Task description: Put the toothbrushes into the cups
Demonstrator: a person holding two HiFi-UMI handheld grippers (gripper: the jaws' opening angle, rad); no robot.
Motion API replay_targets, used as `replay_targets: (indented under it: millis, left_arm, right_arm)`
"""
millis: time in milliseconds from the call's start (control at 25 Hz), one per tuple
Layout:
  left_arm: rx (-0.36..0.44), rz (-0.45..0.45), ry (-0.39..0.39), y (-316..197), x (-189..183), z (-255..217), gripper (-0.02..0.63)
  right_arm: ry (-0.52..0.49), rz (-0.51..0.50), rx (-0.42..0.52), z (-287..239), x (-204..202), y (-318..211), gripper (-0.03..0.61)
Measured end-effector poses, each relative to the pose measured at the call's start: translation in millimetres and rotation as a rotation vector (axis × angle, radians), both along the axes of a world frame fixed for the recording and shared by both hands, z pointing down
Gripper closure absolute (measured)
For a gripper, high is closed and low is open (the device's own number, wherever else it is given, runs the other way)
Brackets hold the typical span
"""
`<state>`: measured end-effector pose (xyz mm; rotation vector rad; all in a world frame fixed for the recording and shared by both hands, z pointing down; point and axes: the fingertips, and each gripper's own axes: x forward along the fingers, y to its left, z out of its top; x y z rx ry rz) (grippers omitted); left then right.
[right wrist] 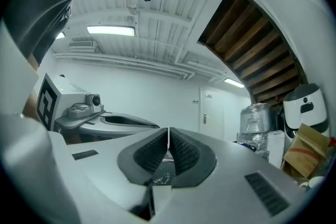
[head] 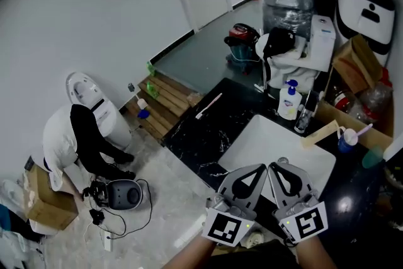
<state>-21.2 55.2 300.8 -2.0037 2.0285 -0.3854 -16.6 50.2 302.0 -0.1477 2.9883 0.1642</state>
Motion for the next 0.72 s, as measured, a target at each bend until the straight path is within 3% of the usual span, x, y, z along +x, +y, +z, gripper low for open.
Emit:
replay_targets:
  millis: [320, 720]
  left_arm:
    - [0.016, -0.086, 0.013, 32.5, -61.6, 3.2, 0.606]
    - [0.017, -0.031, 0.054, 69.8, -169.4, 9.3, 0.606]
  right_arm:
    - [0.022, -0.105, 0.015, 9.1, -55.9, 37.1, 0.544]
    - [0.052, -0.065, -0.009, 15.7, -162.5, 77.1, 0.545]
